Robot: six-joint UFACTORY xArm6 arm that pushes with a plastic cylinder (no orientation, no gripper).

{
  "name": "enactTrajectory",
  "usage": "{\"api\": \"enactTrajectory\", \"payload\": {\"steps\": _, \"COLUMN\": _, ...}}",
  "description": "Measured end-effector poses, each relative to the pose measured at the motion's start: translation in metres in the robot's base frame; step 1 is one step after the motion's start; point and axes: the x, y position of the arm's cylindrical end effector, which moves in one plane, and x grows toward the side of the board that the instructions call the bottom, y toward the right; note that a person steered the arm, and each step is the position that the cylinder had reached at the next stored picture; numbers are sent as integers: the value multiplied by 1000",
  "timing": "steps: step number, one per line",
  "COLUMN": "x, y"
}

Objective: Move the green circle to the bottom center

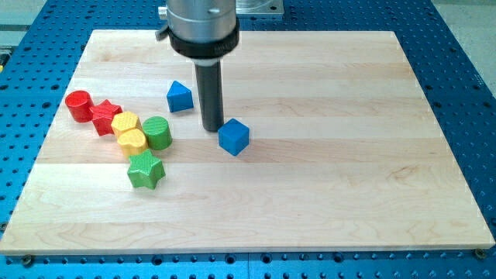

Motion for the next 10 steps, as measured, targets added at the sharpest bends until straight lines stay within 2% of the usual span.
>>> {"api": "enactTrajectory", "payload": {"steps": 1, "x": -20, "y": -33}}
{"api": "enactTrajectory", "payload": {"steps": 2, "x": -9, "y": -51}}
{"api": "enactTrajectory", "payload": {"steps": 3, "x": 26, "y": -51}}
{"api": "enactTrajectory", "payload": {"steps": 4, "x": 55, "y": -16}}
{"api": "enactTrajectory", "payload": {"steps": 5, "x": 55, "y": 1}}
{"api": "enactTrajectory", "payload": {"steps": 6, "x": 7, "y": -28}}
{"api": "enactTrajectory", "payload": {"steps": 8, "x": 7, "y": -110}}
{"api": "enactTrajectory", "payload": {"steps": 9, "x": 35, "y": -102}}
{"api": "enactTrajectory", "payload": {"steps": 10, "x": 50, "y": -66}}
